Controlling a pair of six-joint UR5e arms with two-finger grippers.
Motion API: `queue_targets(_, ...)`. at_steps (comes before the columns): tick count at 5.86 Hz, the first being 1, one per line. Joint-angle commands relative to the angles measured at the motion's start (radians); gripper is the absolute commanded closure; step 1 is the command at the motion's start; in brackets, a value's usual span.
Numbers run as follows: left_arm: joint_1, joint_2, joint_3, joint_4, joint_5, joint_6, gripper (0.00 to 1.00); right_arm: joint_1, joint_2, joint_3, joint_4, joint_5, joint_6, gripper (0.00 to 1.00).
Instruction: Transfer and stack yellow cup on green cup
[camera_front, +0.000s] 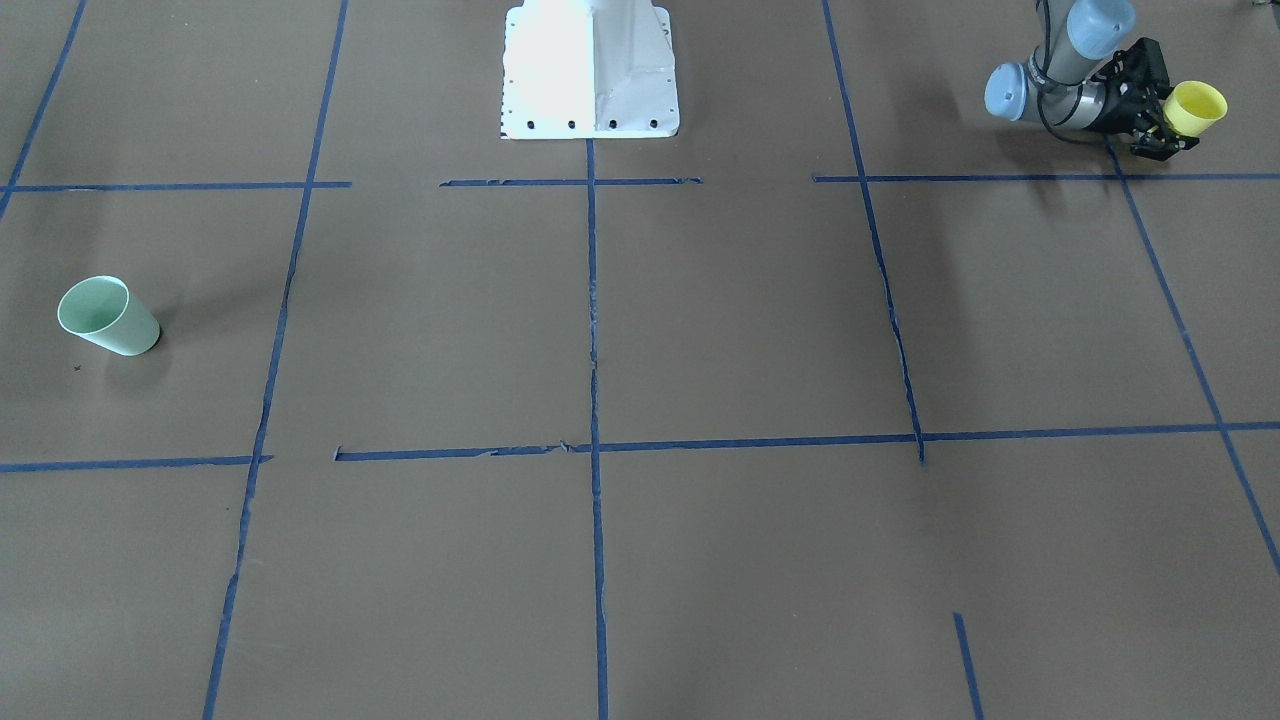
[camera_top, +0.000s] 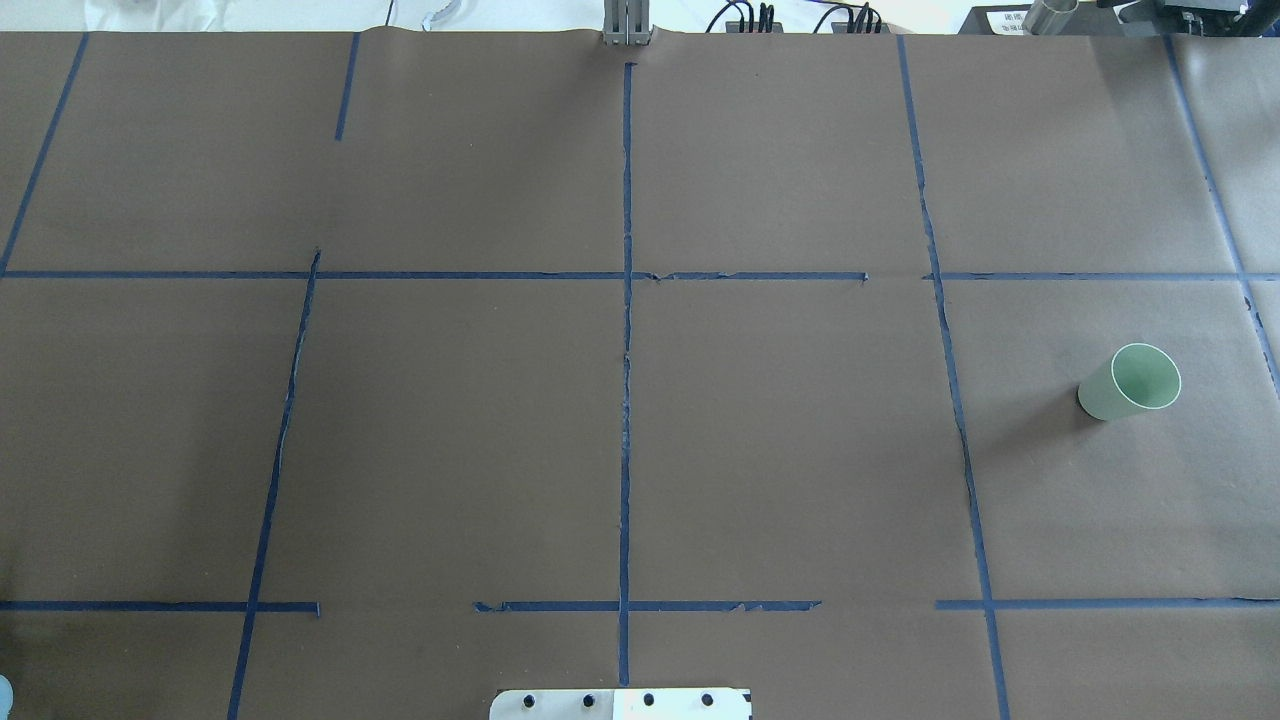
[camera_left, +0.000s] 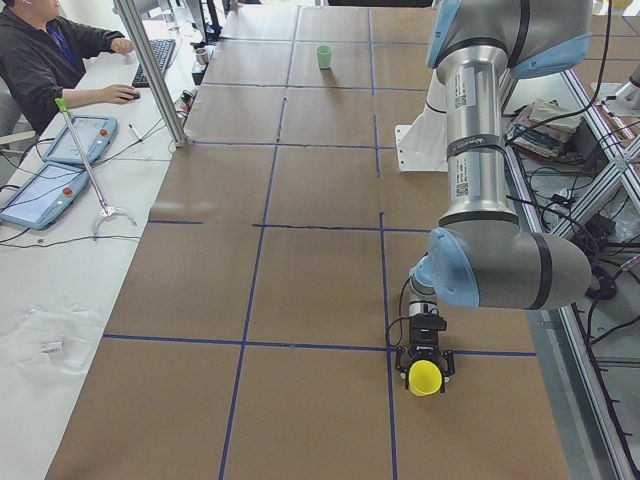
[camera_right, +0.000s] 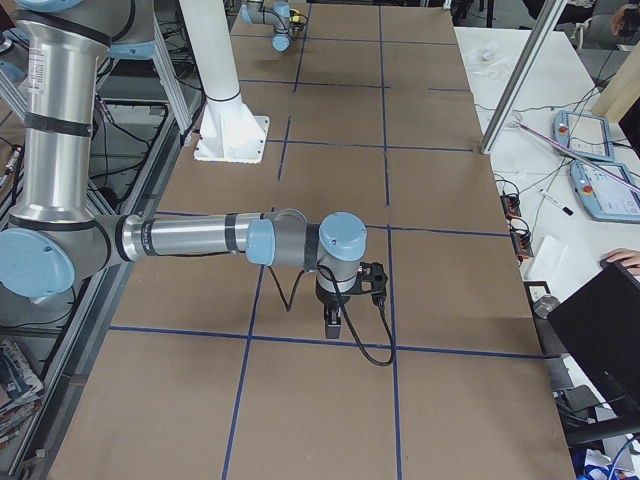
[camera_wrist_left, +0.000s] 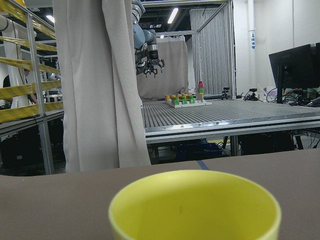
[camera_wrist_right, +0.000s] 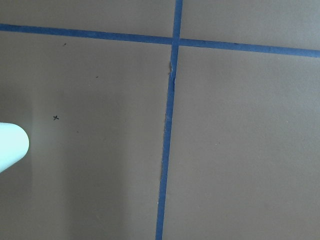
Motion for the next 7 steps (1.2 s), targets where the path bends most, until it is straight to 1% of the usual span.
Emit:
queue_targets(1,-0.005,0.001,0.018,-0.004,0.03,-0.001,0.34,0.0,0.0,0.0,0.0,0.0,0.0,0.0)
queue_targets(2,-0.037,0.001,0.012,-0.004,0.056,0.005,0.46,0.0,0.0,0.0,0.0,0.0,0.0,0.0)
queue_targets(3,-0.117,0.024,-0.005,-0.004,0.112,0.072,0.47,0.0,0.0,0.0,0.0,0.0,0.002,0.0)
queue_targets(5,-0.378,0.019,-0.013,-0.013,0.322,0.259,0.47,0.0,0.0,-0.003,-0.002,0.002,0.002,0.0)
queue_targets(6,-0.509,0.016,-0.011,-0.089,0.426,0.394,0.47,0.0,0.0,-0.005,-0.002,0.002,0.002,0.0)
queue_targets(7,-0.639,0.0,-0.007,-0.21,0.532,0.585,0.46,0.0,0.0,-0.006,-0.002,0.002,0.002,0.0)
